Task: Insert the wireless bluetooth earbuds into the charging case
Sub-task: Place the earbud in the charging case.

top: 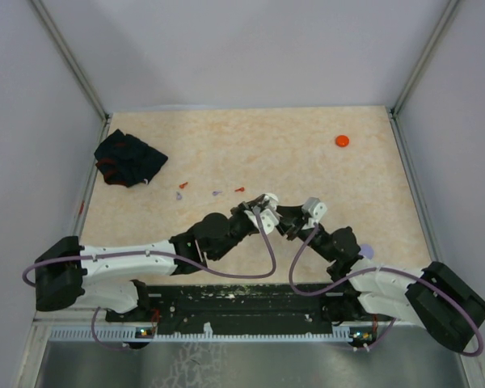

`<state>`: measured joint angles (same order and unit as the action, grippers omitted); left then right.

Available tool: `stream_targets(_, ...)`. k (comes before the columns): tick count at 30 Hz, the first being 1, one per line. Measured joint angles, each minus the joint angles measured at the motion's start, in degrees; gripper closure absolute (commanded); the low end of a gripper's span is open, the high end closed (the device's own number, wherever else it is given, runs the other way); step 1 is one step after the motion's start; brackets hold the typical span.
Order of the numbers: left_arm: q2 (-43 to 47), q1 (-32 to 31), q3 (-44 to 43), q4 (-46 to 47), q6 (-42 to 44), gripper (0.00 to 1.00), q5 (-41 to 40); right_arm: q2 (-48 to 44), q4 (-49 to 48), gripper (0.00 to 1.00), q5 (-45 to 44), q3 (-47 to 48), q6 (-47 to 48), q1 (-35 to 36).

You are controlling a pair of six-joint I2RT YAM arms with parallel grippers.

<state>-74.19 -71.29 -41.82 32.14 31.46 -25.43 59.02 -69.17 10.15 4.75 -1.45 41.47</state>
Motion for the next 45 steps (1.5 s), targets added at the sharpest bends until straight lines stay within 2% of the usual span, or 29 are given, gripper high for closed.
stream_targets(9,-0.48,-0.24,0.0,-1.33,0.85,0.84,0.0,-0.15,0.07,1.0,0.02,-0.28,-0.02,0.0)
stream_targets(20,-0.02,-0.37,0.0,-2.75,1.33,0.73,1.29,-0.15,0.31,1.0,0.0,-0.28,-0.02,0.0)
stream_targets(35,2.03,-0.83,0.04,-6.95,-0.9,0.67,4.87,-0.15,0.2,1.0,-0.7,-0.28,0.0,0.0)
stream_targets(39,2.1,-0.9,0.09,-7.32,-2.23,0.57,4.26,-0.15,0.2,1.0,-0.85,-0.28,0.0,0.0)
stream_targets(45,3.43,-0.98,0.31,-8.2,-6.69,0.33,2.71,-0.15,0.2,1.0,-1.16,-0.28,-0.02,0.0)
